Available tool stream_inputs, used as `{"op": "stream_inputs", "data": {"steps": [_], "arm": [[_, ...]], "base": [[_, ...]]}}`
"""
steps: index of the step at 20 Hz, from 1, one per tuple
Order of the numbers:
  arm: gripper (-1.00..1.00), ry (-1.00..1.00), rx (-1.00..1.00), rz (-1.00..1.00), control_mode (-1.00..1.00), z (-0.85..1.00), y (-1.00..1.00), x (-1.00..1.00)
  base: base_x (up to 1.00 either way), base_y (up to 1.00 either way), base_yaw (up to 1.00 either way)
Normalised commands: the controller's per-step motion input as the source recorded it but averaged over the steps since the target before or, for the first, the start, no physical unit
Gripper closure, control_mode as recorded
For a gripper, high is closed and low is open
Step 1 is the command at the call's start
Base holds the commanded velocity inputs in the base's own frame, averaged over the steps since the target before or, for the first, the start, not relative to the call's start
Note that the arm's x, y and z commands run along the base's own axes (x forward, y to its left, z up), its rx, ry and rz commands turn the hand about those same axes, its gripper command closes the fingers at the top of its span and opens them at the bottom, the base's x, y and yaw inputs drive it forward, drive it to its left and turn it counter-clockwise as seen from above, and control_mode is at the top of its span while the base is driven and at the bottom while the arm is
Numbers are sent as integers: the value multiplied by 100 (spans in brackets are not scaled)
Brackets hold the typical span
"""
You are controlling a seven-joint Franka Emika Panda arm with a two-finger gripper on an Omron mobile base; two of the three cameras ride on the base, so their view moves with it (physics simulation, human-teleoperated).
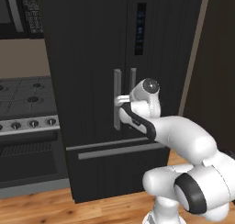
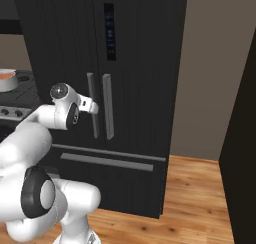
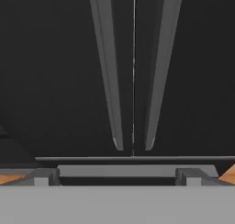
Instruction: Retrieve the chicken drumstick from the fridge and place it on the saucepan with marinade on the stove.
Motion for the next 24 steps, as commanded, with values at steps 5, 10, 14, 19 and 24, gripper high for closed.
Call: {"op": "stream_inputs", "data": {"steps": [5,10,14,19,24], "arm": [[-100,0,0,-1,-100,0,0,42],[-100,0,0,-1,-100,-9,0,47],[-100,-1,-2,-1,-100,-13,0,49],[-100,-1,-1,-1,-100,-12,8,40],[-100,0,0,0,-100,-15,27,17]], "base": [[0,0,0],[0,0,0],[0,0,0],[0,0,0],[0,0,0]]}}
